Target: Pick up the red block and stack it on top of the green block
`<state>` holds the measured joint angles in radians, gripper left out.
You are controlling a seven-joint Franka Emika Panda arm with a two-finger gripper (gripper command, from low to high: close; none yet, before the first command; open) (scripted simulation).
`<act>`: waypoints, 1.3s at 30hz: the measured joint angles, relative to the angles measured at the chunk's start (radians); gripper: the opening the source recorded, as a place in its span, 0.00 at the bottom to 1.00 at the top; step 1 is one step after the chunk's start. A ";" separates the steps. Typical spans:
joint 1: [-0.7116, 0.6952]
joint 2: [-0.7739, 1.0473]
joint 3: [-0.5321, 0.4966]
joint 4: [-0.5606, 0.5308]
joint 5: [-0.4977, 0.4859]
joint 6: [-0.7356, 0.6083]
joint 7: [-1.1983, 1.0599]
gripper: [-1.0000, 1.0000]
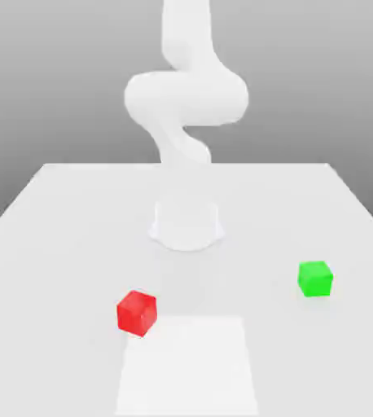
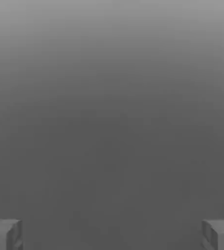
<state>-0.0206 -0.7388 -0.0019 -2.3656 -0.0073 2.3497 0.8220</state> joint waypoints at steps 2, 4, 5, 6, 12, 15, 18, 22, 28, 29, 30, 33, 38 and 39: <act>-0.021 0.060 -0.002 -0.063 -0.006 0.048 0.021 0.50; -0.039 0.120 -0.008 -0.124 -0.013 0.095 0.042 0.50; -0.049 0.149 -0.010 -0.155 -0.016 0.119 0.052 0.50; -0.059 0.178 -0.012 -0.185 -0.018 0.142 0.062 0.50; -0.121 0.363 -0.031 -0.377 -0.028 0.287 0.121 0.50; -0.150 0.471 -0.047 -0.483 -0.029 0.370 0.151 0.50; -0.166 0.655 -0.066 -0.548 -0.010 0.509 0.160 0.50; -0.186 0.832 -0.043 -0.544 0.039 0.654 0.130 0.50; -0.206 0.903 -0.021 -0.535 0.051 0.715 0.122 0.00; -0.207 0.903 -0.021 -0.535 0.050 0.716 0.123 0.00; -0.210 0.920 -0.017 -0.533 0.050 0.730 0.123 0.00; -0.206 0.858 -0.025 -0.542 0.035 0.677 0.134 0.00; -0.211 0.683 -0.030 -0.566 0.001 0.527 0.158 0.00; -0.207 0.650 -0.026 -0.570 0.001 0.499 0.166 0.00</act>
<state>-0.2277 -0.0884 -0.0276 -2.9360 -0.0068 2.8484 0.9881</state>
